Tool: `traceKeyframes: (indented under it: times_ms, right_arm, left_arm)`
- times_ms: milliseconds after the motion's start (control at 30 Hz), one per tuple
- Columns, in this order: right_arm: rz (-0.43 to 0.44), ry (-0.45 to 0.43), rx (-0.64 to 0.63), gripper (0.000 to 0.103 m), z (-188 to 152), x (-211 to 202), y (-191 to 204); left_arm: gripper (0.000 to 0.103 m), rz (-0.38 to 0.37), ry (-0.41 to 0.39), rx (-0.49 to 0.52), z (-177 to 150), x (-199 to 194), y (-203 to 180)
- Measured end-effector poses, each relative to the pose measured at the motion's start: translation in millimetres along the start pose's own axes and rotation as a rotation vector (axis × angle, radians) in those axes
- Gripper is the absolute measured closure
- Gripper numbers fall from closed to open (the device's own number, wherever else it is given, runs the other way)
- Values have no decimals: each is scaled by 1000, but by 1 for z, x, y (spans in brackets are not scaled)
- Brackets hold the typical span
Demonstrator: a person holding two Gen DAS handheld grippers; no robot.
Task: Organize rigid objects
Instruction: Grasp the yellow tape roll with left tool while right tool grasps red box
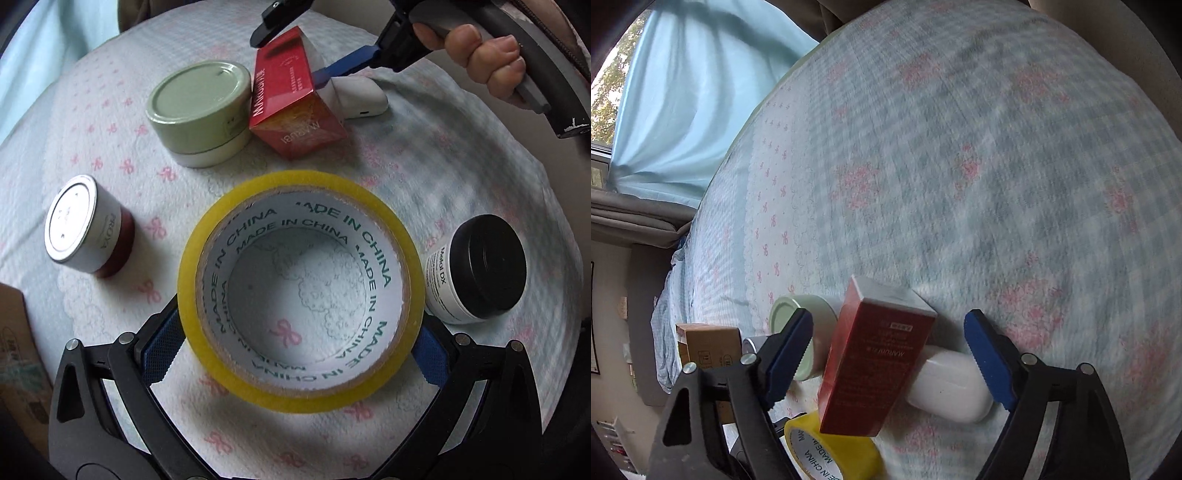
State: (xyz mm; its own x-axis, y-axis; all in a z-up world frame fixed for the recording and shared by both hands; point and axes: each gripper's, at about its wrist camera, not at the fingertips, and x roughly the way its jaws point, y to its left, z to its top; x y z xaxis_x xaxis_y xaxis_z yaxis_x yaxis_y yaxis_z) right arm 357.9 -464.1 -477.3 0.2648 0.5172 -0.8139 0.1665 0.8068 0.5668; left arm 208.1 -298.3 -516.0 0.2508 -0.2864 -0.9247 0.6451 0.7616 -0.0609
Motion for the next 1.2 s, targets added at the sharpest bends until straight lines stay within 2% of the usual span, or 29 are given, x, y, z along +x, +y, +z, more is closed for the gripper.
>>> traceKeyframes:
  times_ms: [133,200,233,267,400,633,967,1200]
  right_arm:
    - [15,-11,0,29,4,2,-1]
    - [17,-7,-2,39,5,3,1]
    - [21,0,0,48,5,4,2]
    - [23,6,6,51,5,6,2]
    - [3,4,35,53,5,11,4]
    - [-19,-49,27,56,-1,6,12]
    - [-100,-161,-123,61,-19,-21,51]
    - [-184,-228,-256,63,-36,-46,82]
  left_arm:
    - [0,0,-7,29,12,5,-2]
    - [0,7,-10,47,18,6,-5]
    - [1,7,-12,53,20,5,-6]
    - [4,0,-16,58,22,4,-7]
    - [6,9,-9,70,27,6,-20]
    - [7,7,-2,44,25,-5,-10]
    - [7,21,0,-77,16,-32,20]
    - [7,25,-39,-176,16,-65,36]
